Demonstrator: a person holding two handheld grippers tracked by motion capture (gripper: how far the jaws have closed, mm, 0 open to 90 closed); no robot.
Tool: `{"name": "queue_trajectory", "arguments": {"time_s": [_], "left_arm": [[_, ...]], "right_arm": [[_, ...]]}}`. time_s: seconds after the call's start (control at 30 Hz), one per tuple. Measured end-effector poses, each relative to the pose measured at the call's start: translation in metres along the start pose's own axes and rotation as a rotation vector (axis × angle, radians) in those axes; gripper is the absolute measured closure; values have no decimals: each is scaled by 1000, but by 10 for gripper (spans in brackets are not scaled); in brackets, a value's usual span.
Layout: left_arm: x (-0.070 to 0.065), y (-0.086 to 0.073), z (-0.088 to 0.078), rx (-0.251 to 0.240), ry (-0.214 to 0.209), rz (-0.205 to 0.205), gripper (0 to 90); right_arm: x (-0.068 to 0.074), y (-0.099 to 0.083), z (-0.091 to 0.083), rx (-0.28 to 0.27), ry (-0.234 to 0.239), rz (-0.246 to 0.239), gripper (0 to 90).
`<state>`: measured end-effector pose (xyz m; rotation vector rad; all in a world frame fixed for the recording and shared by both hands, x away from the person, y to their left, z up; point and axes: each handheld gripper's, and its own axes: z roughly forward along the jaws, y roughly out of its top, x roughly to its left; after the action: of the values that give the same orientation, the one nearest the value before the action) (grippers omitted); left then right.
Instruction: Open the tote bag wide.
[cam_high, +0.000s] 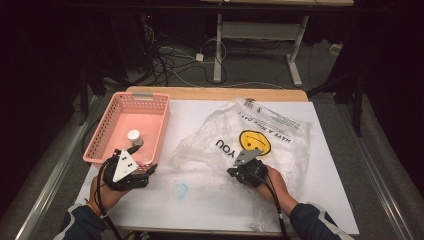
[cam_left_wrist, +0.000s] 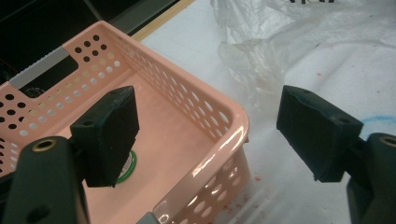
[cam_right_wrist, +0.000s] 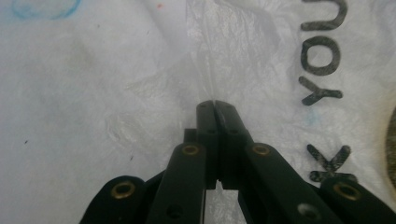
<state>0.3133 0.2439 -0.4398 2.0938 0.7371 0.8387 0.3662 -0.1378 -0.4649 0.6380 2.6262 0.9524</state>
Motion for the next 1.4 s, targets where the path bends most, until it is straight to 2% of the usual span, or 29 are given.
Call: {"name": "queue_trajectory", "arguments": {"time_s": [0.33, 0.37, 0.4, 0.43, 0.47, 0.5, 0.57, 0.6, 0.73, 0.83, 0.9, 1.0, 1.03, 1.1, 1.13, 1.27, 1.33, 1.37, 1.4], "left_arm": [[3, 1, -3, -2, 14, -5, 206], [4, 1, -3, 2, 14, 1, 206], [6, 3, -4, 4, 24, 19, 206], [8, 5, -4, 3, 37, 26, 206], [14, 8, -4, -2, 37, 11, 202], [19, 11, -4, -11, 41, 4, 200], [25, 12, -5, -14, 47, -22, 201], [30, 12, -5, -19, 42, -31, 201], [37, 13, -6, -24, 32, -56, 200], [42, 18, -8, -24, 39, -68, 200], [48, 22, -9, 3, 57, -93, 201], [59, 26, -6, 46, 59, -135, 197], [64, 27, -3, 76, 46, -154, 195], [73, 29, 3, 130, 55, -165, 195], [78, 30, 7, 159, 45, -176, 195], [89, 34, 22, 242, 4, -160, 197], [92, 36, 32, 291, 15, -133, 197], [94, 36, 36, 306, 21, -132, 195], [95, 36, 40, 314, 22, -134, 195]], "right_arm": [[-7, 9, -12, -71, -69, 7, 900], [-8, 10, -12, -74, -77, 8, 900], [-11, 14, -12, -67, -104, -10, 900], [-11, 14, -12, -67, -104, -10, 900], [-13, 15, -11, -74, -116, -3, 900], [-19, 20, -13, -106, -136, 17, 900], [-22, 22, -14, -111, -144, 14, 900], [-26, 27, -19, -140, -166, 29, 900], [-31, 33, -28, -179, -174, 37, 900], [-37, 42, -43, -245, -194, 54, 900], [-38, 43, -46, -254, -199, 53, 900], [-42, 51, -61, -313, -221, 63, 900], [-42, 53, -65, -323, -233, 62, 900], [-43, 54, -68, -332, -249, 57, 900], [-43, 55, -71, -339, -256, 58, 900], [-45, 59, -79, -361, -277, 58, 900], [-46, 61, -84, -379, -291, 55, 900], [-47, 65, -90, -400, -311, 53, 900], [-47, 65, -90, -400, -311, 53, 900]]}}
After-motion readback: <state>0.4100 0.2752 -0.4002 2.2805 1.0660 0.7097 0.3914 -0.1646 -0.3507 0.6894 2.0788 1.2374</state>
